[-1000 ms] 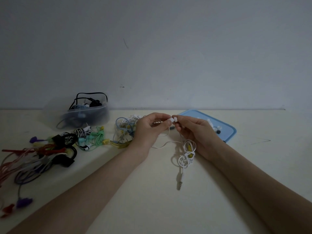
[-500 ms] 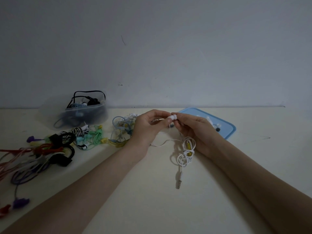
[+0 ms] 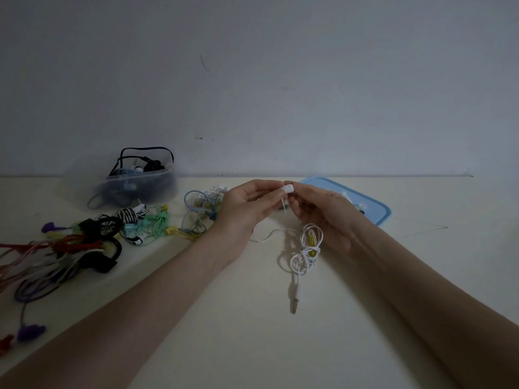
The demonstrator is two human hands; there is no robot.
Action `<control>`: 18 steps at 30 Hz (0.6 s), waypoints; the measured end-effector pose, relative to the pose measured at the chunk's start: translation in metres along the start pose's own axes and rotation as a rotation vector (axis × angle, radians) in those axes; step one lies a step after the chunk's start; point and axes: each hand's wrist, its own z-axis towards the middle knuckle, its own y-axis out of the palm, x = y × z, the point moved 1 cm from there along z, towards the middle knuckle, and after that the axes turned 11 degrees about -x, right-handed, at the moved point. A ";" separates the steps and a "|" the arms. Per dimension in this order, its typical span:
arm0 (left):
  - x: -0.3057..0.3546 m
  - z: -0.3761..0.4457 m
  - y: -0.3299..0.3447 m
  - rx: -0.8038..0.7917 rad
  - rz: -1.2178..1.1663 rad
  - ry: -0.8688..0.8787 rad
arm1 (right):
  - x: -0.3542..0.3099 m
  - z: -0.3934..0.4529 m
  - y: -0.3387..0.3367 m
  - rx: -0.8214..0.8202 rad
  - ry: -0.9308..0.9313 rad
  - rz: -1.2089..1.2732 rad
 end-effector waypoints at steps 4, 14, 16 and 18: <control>0.000 -0.001 0.004 0.031 0.077 0.020 | -0.003 0.002 -0.006 0.035 -0.010 -0.124; 0.000 0.001 0.006 0.045 0.581 0.113 | -0.053 -0.011 0.014 0.181 0.183 -1.736; 0.006 0.005 0.002 0.112 0.561 0.099 | -0.050 -0.016 0.025 0.039 0.464 -1.682; 0.011 0.007 -0.004 0.099 0.566 0.020 | -0.039 -0.018 0.033 -0.034 0.577 -1.748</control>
